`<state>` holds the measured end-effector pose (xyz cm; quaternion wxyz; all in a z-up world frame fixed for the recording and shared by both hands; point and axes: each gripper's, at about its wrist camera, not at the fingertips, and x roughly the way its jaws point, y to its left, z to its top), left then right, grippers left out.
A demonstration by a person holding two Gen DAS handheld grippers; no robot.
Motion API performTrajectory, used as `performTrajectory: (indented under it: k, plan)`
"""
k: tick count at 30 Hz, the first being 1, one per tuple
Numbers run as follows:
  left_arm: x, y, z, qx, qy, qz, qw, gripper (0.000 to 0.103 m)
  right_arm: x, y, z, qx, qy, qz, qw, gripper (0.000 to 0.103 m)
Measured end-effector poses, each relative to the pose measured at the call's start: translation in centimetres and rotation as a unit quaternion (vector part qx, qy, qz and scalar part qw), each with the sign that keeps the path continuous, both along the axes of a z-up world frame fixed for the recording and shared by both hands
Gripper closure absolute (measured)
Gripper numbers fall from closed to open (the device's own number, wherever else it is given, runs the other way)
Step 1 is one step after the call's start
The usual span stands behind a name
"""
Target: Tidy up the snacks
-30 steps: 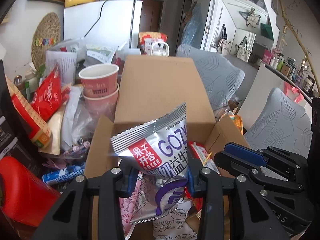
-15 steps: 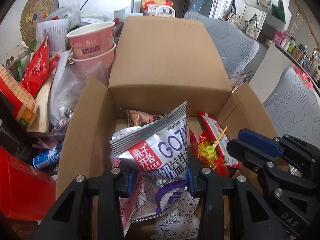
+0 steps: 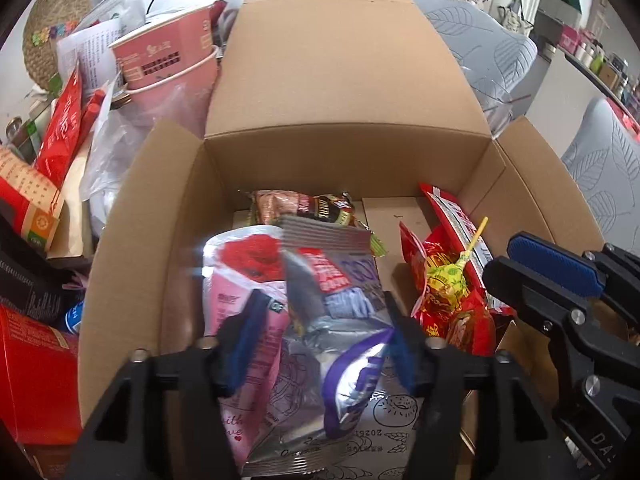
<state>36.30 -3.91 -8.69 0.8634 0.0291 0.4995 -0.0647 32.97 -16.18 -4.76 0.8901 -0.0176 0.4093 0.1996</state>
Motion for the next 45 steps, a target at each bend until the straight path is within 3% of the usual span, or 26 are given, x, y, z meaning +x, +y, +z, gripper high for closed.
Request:
performTrajectory:
  k: [6, 12, 16, 18, 22, 32, 45]
  plan:
    - [0.2, -0.3, 0.0, 0.008, -0.002, 0.008, 0.9999, 0.033, -0.2, -0.5, 0.0, -0.014, -0.002, -0.014, 1.000, 0.066]
    - [-0.2, 0.1, 0.6, -0.004, -0.012, 0.008, 0.9999, 0.033, -0.6, -0.4, 0.2, -0.028, -0.005, -0.018, 0.999, 0.064]
    - [-0.9, 0.6, 1.9, -0.019, -0.025, 0.013, 0.9994, 0.033, -0.7, -0.7, 0.3, -0.028, -0.004, -0.027, 0.999, 0.060]
    - [-1.4, 0.7, 2.8, -0.023, -0.035, 0.013, 0.9990, 0.033, -0.8, -1.1, 0.5, -0.027, -0.005, -0.035, 0.999, 0.051]
    - [-2.4, 0.9, 4.9, -0.019, -0.062, 0.017, 0.9977, 0.033, -1.4, -1.4, 1.3, -0.020, -0.009, -0.038, 0.999, 0.050]
    - [-6.1, 1.1, 10.7, -0.015, -0.125, 0.027, 0.9917, 0.033, -4.4, -1.7, 6.2, -0.003, -0.062, -0.043, 0.997, 0.045]
    - [-14.0, 1.0, 18.0, -0.021, -0.215, 0.015, 0.9763, 0.032, -11.3, -2.4, 13.6, 0.019, -0.154, -0.048, 0.987, 0.044]
